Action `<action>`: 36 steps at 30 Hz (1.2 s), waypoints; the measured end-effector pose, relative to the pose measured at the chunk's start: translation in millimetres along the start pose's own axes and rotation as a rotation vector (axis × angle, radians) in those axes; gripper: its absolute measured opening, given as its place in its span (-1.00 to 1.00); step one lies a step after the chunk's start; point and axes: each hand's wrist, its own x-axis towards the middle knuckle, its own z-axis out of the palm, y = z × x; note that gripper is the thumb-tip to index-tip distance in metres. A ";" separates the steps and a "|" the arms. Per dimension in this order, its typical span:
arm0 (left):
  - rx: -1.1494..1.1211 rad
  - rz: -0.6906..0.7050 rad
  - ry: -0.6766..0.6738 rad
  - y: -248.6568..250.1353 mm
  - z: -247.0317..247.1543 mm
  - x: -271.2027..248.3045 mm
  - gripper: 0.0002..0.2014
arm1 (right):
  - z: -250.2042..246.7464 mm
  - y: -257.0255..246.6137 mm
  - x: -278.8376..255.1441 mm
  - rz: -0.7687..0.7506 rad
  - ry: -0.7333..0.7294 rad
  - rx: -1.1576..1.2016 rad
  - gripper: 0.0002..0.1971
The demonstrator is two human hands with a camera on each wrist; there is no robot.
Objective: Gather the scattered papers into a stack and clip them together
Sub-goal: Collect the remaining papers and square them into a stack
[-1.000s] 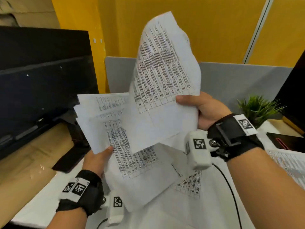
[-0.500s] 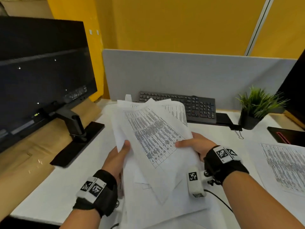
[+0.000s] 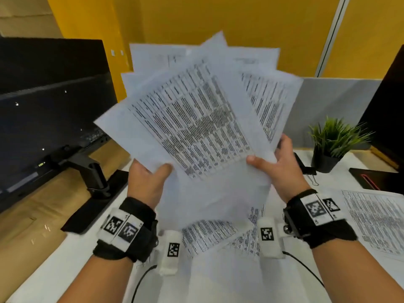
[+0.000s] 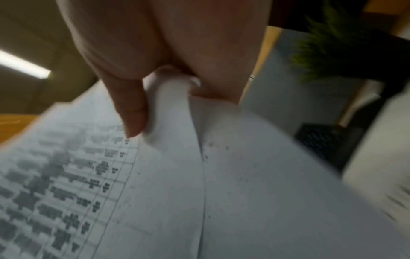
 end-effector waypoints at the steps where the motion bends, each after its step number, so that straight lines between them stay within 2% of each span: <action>1: 0.021 0.018 0.016 7.0 2.5 0.4 -0.77 | 0.2 -6.5 1.9 -0.056 0.016 -0.054 -0.32; 4: 0.005 0.102 0.021 20.5 11.7 -6.3 -0.62 | 4.6 -12.6 3.1 -0.097 -0.017 -0.160 -0.19; 6: 0.027 0.078 -0.001 19.6 16.2 -12.8 -0.41 | 10.4 -4.5 -0.4 -0.083 0.013 -0.161 -0.17; 9: 0.045 -0.016 0.038 3.3 20.2 -14.4 -0.38 | 23.3 19.3 -8.6 -0.061 0.072 -0.088 -0.20; 10: 0.079 -0.024 0.033 -0.9 20.7 -14.8 -0.38 | 28.6 25.3 -11.6 -0.052 0.087 -0.078 -0.20; 11: 0.100 -0.009 0.029 -4.6 21.8 -12.7 -0.47 | 34.2 28.0 -13.9 -0.057 0.114 -0.071 -0.22; 13: 0.088 0.020 0.061 -6.6 22.5 -7.7 -0.80 | 42.1 25.9 -13.6 -0.101 0.181 -0.045 -0.30; 15: 0.063 0.050 0.089 1.2 23.2 -4.1 -0.83 | 46.9 18.1 -9.0 -0.154 0.226 -0.013 -0.32; 17: 0.037 0.119 0.074 3.4 19.0 0.1 -0.70 | 48.6 15.6 -3.7 -0.200 0.250 0.008 -0.19; 20: 0.010 0.101 0.021 -1.9 13.3 1.4 -0.35 | 48.8 23.3 -3.6 -0.154 0.233 0.032 -0.02; 22: 0.002 0.089 0.011 -9.5 10.5 1.2 -0.38 | 50.8 27.5 -9.4 -0.104 0.191 0.017 -0.13; 24: 0.021 0.095 0.023 -12.3 9.8 2.7 -0.56 | 51.3 29.2 -9.0 -0.105 0.187 -0.008 -0.32; 26: 0.032 0.117 0.056 -11.0 9.3 5.7 -0.65 | 51.1 27.4 -5.4 -0.128 0.205 -0.022 -0.44; 30: 0.007 0.099 0.044 -12.1 9.0 6.8 -0.49 | 53.5 30.0 -4.7 -0.111 0.194 -0.030 -0.32; 33: 0.058 0.104 0.037 -17.6 10.1 6.4 -0.65 | 60.9 30.9 -9.8 -0.072 0.126 -0.018 -0.45; 36: 0.041 0.143 0.041 -12.4 12.1 10.5 -0.69 | 64.9 22.3 -5.8 -0.119 0.144 -0.060 -0.59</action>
